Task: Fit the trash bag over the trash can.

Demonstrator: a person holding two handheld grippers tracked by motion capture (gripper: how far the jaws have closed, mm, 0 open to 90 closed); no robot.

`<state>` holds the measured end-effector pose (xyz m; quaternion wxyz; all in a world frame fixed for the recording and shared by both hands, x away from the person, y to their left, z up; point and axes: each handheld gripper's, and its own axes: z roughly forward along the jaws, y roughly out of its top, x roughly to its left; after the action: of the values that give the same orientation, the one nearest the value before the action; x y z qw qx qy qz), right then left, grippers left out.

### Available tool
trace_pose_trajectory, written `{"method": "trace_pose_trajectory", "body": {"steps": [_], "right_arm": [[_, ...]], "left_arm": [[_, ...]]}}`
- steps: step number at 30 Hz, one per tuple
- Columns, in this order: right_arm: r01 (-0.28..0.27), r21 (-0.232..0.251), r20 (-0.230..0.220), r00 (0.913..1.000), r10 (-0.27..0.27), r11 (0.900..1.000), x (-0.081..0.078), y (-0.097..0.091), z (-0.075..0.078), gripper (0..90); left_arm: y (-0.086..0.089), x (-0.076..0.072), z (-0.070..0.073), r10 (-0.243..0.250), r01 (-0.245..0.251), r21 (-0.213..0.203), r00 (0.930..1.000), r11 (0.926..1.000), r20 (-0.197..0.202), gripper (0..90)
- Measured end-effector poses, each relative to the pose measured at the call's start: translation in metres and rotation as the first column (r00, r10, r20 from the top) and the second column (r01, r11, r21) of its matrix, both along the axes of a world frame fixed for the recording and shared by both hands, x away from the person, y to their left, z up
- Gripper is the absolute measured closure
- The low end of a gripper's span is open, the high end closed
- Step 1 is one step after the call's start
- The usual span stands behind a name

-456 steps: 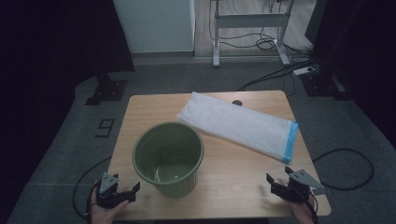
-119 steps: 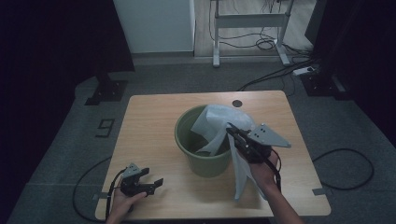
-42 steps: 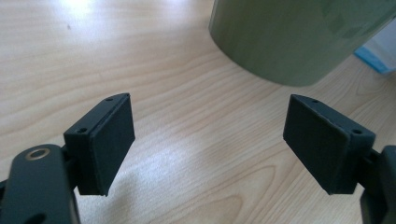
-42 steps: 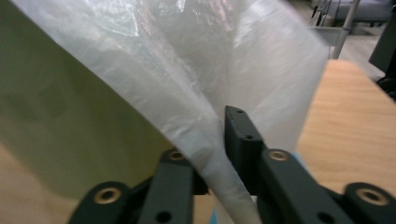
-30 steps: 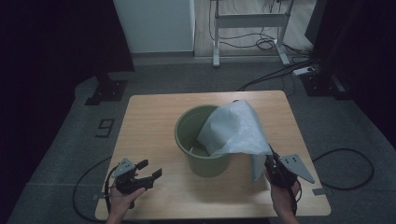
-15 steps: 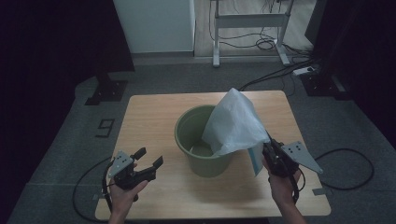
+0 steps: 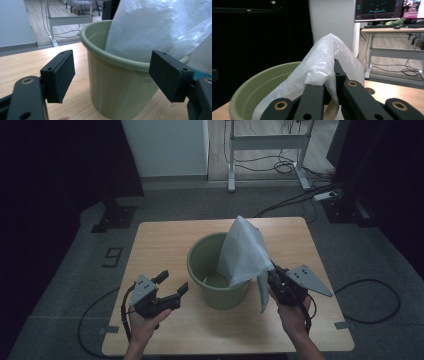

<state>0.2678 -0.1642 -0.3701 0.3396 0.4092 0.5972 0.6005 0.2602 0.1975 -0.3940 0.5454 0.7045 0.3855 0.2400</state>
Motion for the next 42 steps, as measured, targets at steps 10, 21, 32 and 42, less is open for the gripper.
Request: {"method": "trace_pose_trajectory", "body": {"steps": [10, 21, 32, 42], "right_arm": [[-0.087, -0.047, -0.023, 0.996, 0.086, 0.9951, -0.001, 0.028, 0.01, 88.6], [-0.143, -0.066, -0.065, 0.9882, 0.139, 0.9875, 0.004, 0.048, 0.008, 88.5], [-0.172, -0.073, -0.084, 0.9827, 0.165, 0.9824, 0.007, 0.062, 0.011, 87.6], [-0.186, -0.063, -0.091, 0.9794, 0.18, 0.9805, 0.007, 0.063, 0.009, 87.3]], "left_arm": [[-0.024, -0.003, 0.006, -0.064, 0.064, 0.011, 0.9978, 0.9979, 0.019, 20.6], [-0.043, -0.005, 0.006, -0.094, 0.094, 0.009, 0.9945, 0.9955, 0.046, 20.6], [-0.064, -0.006, 0.008, -0.129, 0.128, 0.017, 0.9891, 0.9916, 0.07, 24.5], [-0.09, 0.004, 0.006, -0.149, 0.145, 0.049, 0.9861, 0.9882, 0.074, 54.9]]}}
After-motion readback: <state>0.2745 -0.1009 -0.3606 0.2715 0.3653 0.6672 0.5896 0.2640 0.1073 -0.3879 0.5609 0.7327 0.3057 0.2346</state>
